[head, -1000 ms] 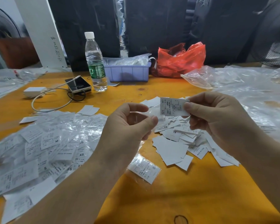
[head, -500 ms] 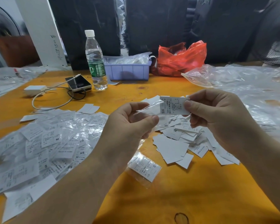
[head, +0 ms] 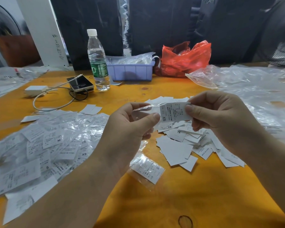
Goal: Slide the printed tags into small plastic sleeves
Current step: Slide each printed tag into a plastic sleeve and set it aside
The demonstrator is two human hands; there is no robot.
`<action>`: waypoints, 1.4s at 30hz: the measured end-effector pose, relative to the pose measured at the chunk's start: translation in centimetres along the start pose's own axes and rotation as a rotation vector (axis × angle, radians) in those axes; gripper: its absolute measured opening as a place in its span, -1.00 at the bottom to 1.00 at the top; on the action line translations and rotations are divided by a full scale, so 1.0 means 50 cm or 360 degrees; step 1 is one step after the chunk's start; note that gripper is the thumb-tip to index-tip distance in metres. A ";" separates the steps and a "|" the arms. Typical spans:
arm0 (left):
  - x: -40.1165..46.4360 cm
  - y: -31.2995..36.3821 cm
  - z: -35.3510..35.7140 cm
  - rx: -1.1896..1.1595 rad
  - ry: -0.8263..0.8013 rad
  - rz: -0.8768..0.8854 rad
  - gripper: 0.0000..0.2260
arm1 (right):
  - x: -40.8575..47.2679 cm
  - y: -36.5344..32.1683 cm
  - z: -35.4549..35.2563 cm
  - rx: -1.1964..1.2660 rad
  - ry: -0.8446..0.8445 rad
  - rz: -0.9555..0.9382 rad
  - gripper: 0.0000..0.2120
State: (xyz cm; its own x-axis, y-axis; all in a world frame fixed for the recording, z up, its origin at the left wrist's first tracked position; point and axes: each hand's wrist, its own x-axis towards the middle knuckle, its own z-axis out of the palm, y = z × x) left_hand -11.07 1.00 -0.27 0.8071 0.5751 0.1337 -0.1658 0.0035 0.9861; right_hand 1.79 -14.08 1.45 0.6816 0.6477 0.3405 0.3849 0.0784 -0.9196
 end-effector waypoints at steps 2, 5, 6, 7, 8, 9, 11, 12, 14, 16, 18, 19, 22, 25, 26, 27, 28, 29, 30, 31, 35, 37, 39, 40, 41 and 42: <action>-0.001 0.000 0.001 0.0002 -0.0015 0.0005 -0.81 | -0.002 0.002 0.003 0.0003 -0.0034 -0.0005 -0.85; -0.002 0.000 0.001 0.0009 -0.0021 0.0006 -0.79 | -0.004 0.001 0.006 0.0016 -0.0074 -0.0009 -0.90; -0.002 -0.001 0.001 0.0011 -0.0025 0.0008 -0.81 | -0.005 0.001 0.006 0.0016 -0.0078 -0.0007 -0.92; -0.002 -0.002 0.001 0.0011 -0.0028 0.0010 -0.84 | -0.005 0.000 0.007 0.0016 -0.0083 -0.0005 -0.93; -0.002 -0.002 0.002 0.0011 -0.0028 0.0012 -0.85 | -0.006 -0.001 0.007 0.0018 -0.0087 -0.0001 -0.94; -0.002 -0.003 0.003 0.0013 -0.0032 0.0015 -0.86 | -0.007 -0.002 0.008 0.0016 -0.0089 0.0002 -0.94; -0.003 -0.004 0.005 0.0031 -0.0051 0.0021 -0.84 | -0.008 -0.002 0.009 0.0002 -0.0099 0.0009 -0.88; -0.004 -0.005 0.006 0.0044 -0.0063 0.0023 -0.84 | -0.009 -0.002 0.011 -0.0001 -0.0099 0.0010 -0.88; -0.005 -0.006 0.008 0.0047 -0.0082 0.0025 -0.83 | -0.010 0.000 0.014 0.0007 -0.0091 0.0002 -0.94; -0.005 -0.006 0.009 0.0039 -0.0091 0.0021 -0.82 | -0.011 0.001 0.018 0.0032 -0.0080 0.0001 -0.96; -0.005 -0.006 0.009 0.0041 -0.0090 0.0020 -0.80 | -0.013 0.002 0.020 0.0066 -0.0099 0.0016 -0.91; -0.004 -0.006 0.009 0.0045 -0.0089 0.0019 -0.80 | -0.014 0.003 0.021 0.0074 -0.0118 0.0028 -0.86; -0.004 -0.007 0.009 0.0059 -0.0089 0.0019 -0.81 | -0.012 0.003 0.022 0.0116 -0.0165 0.0093 -0.82; -0.002 -0.006 0.007 0.0060 -0.0079 0.0014 -0.79 | -0.007 0.002 0.015 0.0216 -0.0221 0.0201 -0.88; -0.002 -0.006 0.006 0.0054 -0.0080 0.0012 -0.79 | -0.006 0.001 0.012 0.0218 -0.0242 0.0225 -0.89; -0.002 -0.005 0.006 0.0046 -0.0081 0.0009 -0.78 | -0.004 0.000 0.009 0.0202 -0.0254 0.0234 -0.92; -0.002 -0.004 0.005 0.0039 -0.0083 0.0006 -0.78 | -0.003 -0.001 0.007 0.0177 -0.0251 0.0232 -0.92; -0.002 -0.004 0.005 0.0039 -0.0083 0.0005 -0.78 | -0.003 0.000 0.006 0.0148 -0.0239 0.0226 -0.87; -0.002 -0.005 0.005 0.0043 -0.0081 0.0004 -0.78 | -0.003 0.000 0.005 0.0126 -0.0233 0.0221 -0.84; -0.002 -0.005 0.005 0.0045 -0.0077 0.0003 -0.78 | -0.003 0.000 0.006 0.0112 -0.0235 0.0214 -0.84; -0.003 -0.009 0.005 0.0063 -0.0058 0.0005 -0.78 | -0.007 0.002 0.011 0.0088 -0.0279 0.0205 -0.89; -0.004 -0.010 0.005 0.0084 -0.0056 0.0008 -0.78 | -0.008 0.003 0.014 0.0085 -0.0300 0.0209 -0.91; -0.004 -0.011 0.004 0.0095 -0.0062 0.0008 -0.78 | -0.009 0.002 0.015 0.0105 -0.0333 0.0213 -0.95; -0.004 -0.011 0.004 0.0096 -0.0067 0.0007 -0.78 | -0.009 0.001 0.015 0.0112 -0.0347 0.0211 -0.93; -0.004 -0.011 0.003 0.0094 -0.0072 0.0008 -0.78 | -0.009 0.000 0.015 0.0119 -0.0358 0.0209 -0.89; -0.005 -0.011 0.004 0.0092 -0.0077 0.0009 -0.78 | -0.009 0.000 0.015 0.0128 -0.0367 0.0206 -0.86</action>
State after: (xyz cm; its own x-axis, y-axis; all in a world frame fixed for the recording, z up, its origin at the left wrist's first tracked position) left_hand -11.06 0.72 -0.85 0.8329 0.5348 0.1425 -0.1385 -0.0479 0.9892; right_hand 1.00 -13.83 1.17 0.5587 0.8109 0.1738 0.2469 0.0374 -0.9683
